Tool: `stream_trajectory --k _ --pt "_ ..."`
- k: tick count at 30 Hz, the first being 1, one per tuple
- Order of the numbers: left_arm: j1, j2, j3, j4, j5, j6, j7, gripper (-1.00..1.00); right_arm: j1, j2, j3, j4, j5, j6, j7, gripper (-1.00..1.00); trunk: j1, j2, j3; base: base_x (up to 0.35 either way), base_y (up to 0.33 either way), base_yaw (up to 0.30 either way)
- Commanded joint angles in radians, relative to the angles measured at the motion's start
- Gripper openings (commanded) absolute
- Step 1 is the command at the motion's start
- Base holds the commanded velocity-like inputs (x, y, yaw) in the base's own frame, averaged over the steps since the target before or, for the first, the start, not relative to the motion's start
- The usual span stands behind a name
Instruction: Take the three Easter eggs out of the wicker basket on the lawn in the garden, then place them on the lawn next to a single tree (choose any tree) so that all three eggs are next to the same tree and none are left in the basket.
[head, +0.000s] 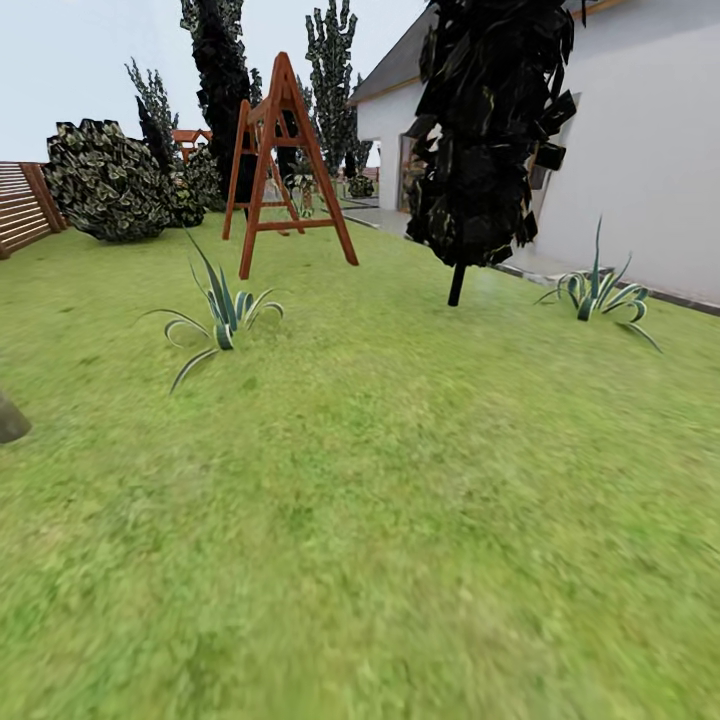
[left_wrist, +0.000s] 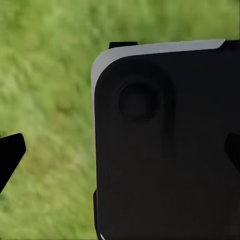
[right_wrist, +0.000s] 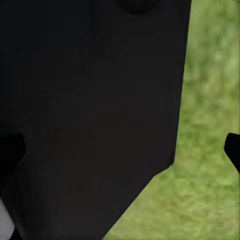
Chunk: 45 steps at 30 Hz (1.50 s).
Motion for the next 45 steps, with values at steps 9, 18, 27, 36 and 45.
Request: stream_trajectory --k 9,18,27,36,45 --pt "-0.001 0.000 0.000 0.001 0.000 -0.003 0.000 1.00 0.000 0.000 -0.002 0.000 0.000 -0.002 0.000 1.00 0.001 0.000 -0.001 0.307 0.115 0.000" --pt "-0.001 0.000 0.000 0.001 0.000 -0.003 0.000 1.00 0.000 0.000 -0.002 0.000 0.000 -0.002 0.000 1.00 0.001 0.000 -0.001 0.310 0.107 0.000" --pt "-0.001 0.000 0.000 0.001 0.000 -0.003 0.000 1.00 0.000 0.001 -0.002 0.001 0.000 -0.001 0.000 1.00 0.001 0.000 -0.001 0.311 0.103 0.000" --pt "-0.001 0.000 0.000 0.001 0.000 -0.003 0.000 1.00 0.000 0.001 -0.002 0.001 0.000 -0.001 0.000 1.00 0.001 0.000 -0.001 0.317 0.064 0.000" --pt "-0.001 0.000 0.000 0.001 0.000 -0.003 0.000 1.00 0.000 0.001 -0.001 0.001 0.000 -0.001 0.000 1.00 0.001 0.000 -0.001 0.330 0.006 0.000"
